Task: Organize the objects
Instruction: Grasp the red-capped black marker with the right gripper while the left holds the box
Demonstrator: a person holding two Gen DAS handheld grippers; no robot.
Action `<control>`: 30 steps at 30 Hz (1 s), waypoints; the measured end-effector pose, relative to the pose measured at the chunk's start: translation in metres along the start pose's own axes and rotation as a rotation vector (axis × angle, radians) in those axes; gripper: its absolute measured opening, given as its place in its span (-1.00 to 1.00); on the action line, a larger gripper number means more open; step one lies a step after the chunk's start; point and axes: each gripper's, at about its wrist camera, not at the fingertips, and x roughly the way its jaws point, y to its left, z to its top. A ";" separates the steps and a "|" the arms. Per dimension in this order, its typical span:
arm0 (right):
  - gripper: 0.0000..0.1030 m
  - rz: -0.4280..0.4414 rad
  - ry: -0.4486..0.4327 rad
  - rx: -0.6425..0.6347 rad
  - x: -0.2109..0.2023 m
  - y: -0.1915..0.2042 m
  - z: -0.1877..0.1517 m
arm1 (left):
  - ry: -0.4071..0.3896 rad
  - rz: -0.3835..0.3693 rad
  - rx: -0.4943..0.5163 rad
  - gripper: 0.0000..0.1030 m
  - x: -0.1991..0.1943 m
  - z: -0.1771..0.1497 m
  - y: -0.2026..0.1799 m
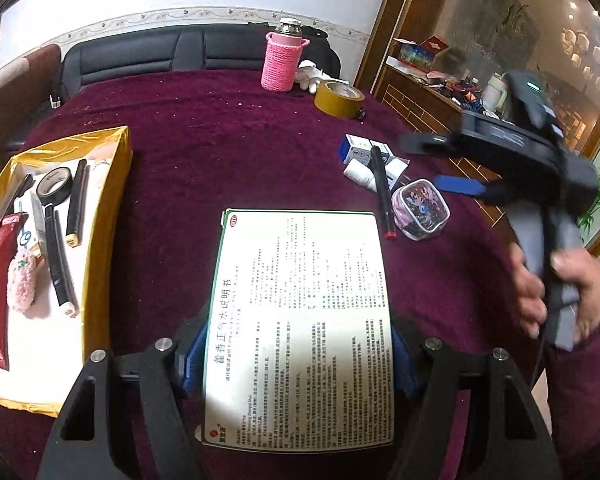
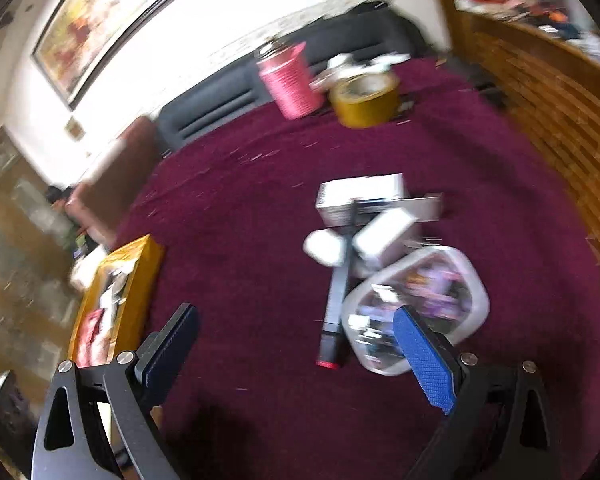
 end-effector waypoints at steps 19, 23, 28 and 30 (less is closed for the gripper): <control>-0.23 -0.387 0.165 -0.097 0.078 0.024 0.029 | -0.006 -0.032 -0.084 0.39 -0.010 -0.008 0.051; -0.23 -0.439 0.190 -0.057 0.078 0.017 0.033 | -0.006 -0.049 -0.098 0.39 -0.008 -0.008 0.056; -0.26 -0.452 0.250 -0.051 0.096 0.009 0.029 | 0.006 -0.066 -0.096 0.39 -0.004 -0.009 0.057; -0.40 -0.424 0.258 -0.017 0.101 0.003 0.029 | 0.005 -0.063 -0.093 0.39 -0.005 -0.010 0.058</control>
